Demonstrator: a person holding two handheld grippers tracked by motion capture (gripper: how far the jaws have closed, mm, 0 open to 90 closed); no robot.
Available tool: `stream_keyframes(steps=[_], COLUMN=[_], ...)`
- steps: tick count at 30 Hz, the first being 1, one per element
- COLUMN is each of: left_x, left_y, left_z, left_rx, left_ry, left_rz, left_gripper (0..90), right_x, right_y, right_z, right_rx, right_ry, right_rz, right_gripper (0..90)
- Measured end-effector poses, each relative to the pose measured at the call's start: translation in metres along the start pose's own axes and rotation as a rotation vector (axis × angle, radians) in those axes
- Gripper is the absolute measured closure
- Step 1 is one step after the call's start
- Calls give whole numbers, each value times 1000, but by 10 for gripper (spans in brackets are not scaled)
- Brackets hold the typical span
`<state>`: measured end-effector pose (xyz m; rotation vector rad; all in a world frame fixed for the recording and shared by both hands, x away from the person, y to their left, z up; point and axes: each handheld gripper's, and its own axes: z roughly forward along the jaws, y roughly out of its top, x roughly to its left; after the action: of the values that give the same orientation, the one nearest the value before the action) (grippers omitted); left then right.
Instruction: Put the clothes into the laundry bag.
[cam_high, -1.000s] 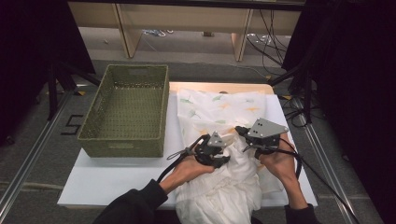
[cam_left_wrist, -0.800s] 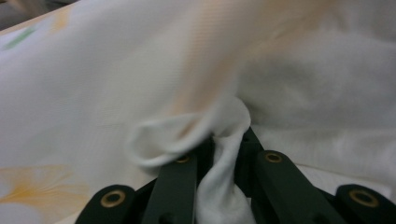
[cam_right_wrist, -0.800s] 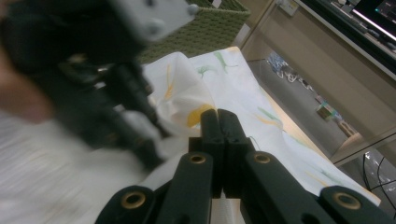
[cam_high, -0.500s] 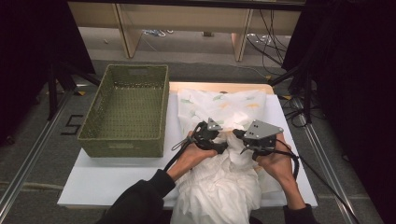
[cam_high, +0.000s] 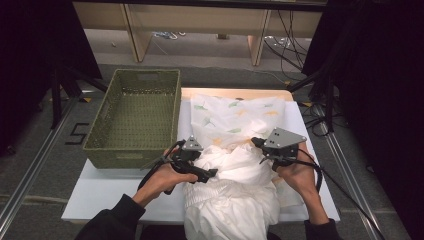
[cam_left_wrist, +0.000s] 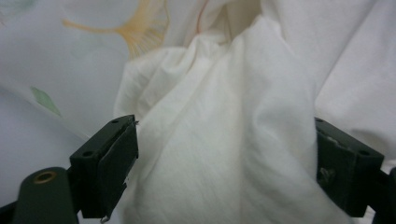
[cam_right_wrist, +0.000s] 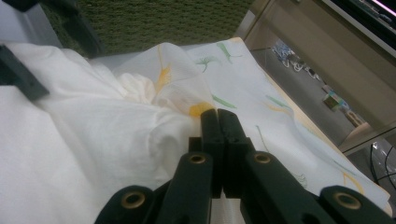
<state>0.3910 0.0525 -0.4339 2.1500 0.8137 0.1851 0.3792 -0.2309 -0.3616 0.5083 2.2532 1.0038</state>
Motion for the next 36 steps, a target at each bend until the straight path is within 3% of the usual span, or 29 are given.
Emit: stream_keyframes(steps=[1, 3, 4, 5, 6, 8, 10, 12, 15, 17, 19, 21, 23, 24, 25, 26, 28, 31, 33, 36], left_x=[0, 6, 8, 11, 12, 7, -6, -29, -60, -70, -69, -61, -44, -31, -31, -22, -22, -30, -35, -39], left_y=[-1, -4, -6, -7, -8, -6, -1, 9, 26, 38, 45, 54, 61, 62, 62, 62, 61, 58, 56, 51], left_z=[6, 18, 26, 32, 34, 33, 26, 19, 23, 38, 48, 63, 72, 76, 76, 76, 69, 43, 21, -15], left_rx=[5, 38, 50, 62, 63, 12, -28, -66, -88, -109, -109, -127, -99, -113, -113, -108, -89, -80, -88, -116], left_ry=[10, 20, 10, -36, -72, -90, -122, -147, -170, -158, -155, -110, 41, 66, 66, 47, 25, -9, -50, -56], left_rz=[-15, 12, -38, -74, -98, -121, -120, -56, 4, 29, 9, -17, 43, -20, -20, -92, -75, -31, -12, 24], left_gripper=[145, 139, 117, 125, 228, 577, 702, 728, 730, 730, 729, 724, 710, 698, 655, 605, 511, 323, 250, 202], right_x=[-1, 0, 1, 2, 2, 3, 3, 2, 5, 7, 8, 7, 6, 4, 4, 1, 0, 0, 0, 0], right_y=[0, 0, 0, 0, 0, 1, 1, 2, 5, 8, 12, 13, 14, 13, 13, 9, 6, 3, 3, 3], right_z=[0, 1, 2, 2, 3, 3, 3, 2, 2, -1, -6, -10, -14, -15, -15, -14, -11, -5, -5, -6], right_rx=[-3, 2, 2, 4, 3, 6, 5, -1, -15, -29, -39, -43, -46, -47, -47, -38, -31, -17, -16, -18], right_ry=[-1, 2, 5, 9, 7, 7, 4, 5, 13, 16, 18, 15, 8, 4, 4, 5, 10, 13, 16, 13], right_rz=[-2, 0, -7, -11, -14, -8, -8, -4, -9, -11, -19, -21, -15, -15, -15, -1, 4, 4, 11, 11], right_gripper=[900, 900, 900, 900, 900, 900, 900, 900, 900, 900, 900, 900, 900, 900, 900, 900, 900, 900, 900, 900])
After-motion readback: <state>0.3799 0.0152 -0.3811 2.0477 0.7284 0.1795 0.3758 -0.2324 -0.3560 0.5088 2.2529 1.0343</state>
